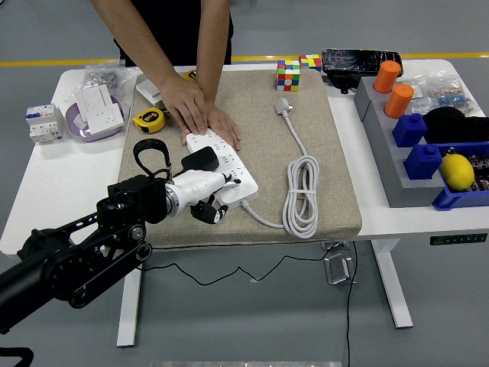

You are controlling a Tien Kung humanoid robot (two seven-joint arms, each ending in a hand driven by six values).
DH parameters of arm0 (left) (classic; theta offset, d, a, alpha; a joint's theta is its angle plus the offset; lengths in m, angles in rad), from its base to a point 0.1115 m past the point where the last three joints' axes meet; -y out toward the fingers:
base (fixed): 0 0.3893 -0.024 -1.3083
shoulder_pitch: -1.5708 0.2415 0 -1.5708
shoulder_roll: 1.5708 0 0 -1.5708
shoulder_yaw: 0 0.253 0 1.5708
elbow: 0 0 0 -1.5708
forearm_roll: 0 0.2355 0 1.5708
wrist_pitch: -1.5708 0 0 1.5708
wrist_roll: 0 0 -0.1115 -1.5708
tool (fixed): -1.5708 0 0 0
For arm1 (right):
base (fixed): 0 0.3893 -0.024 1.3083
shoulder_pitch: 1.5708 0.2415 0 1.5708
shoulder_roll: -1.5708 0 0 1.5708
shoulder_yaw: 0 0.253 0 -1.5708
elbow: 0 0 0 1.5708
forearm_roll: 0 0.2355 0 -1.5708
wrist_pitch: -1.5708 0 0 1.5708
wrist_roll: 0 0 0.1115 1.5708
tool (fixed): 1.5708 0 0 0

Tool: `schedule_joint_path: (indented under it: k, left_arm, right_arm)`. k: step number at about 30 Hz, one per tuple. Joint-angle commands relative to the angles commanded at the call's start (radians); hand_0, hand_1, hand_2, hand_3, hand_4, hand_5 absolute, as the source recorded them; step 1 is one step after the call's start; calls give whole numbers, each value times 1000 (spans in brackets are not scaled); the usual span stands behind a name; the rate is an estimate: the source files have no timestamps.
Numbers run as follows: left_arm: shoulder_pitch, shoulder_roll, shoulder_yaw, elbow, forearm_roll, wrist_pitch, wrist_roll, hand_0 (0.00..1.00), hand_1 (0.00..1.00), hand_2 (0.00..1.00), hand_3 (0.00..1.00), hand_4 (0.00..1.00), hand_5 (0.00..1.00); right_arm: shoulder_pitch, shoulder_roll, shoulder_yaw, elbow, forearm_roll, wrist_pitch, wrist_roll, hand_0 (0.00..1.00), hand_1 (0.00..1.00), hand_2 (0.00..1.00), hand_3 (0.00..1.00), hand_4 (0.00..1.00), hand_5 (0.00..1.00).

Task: Pick up the plug,place it near the board,insert it into the board,press the button

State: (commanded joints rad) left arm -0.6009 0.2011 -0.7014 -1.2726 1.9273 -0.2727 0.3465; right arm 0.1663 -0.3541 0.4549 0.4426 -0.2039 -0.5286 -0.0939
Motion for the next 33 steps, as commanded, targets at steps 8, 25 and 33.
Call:
schedule_joint_path:
  k: [8, 25, 33]
  left_arm:
    - [0, 3, 11, 2, 6, -8, 0, 144, 29, 153, 896, 460, 145]
    - [-3, 3, 13, 13, 23, -6, 0, 145, 28, 155, 900, 457, 140]
    - [-3, 3, 23, 15, 23, -9, -1, 145, 28, 154, 890, 457, 138]
  right_arm:
    - [1, 0, 2, 0, 1, 0, 0, 932, 896, 822, 806, 998, 998]
    - [4, 0, 6, 0, -1, 0, 1, 932, 896, 822, 805, 998, 998]
    - [3, -1, 5, -1, 2, -1, 1, 931, 896, 822, 805, 998, 998]
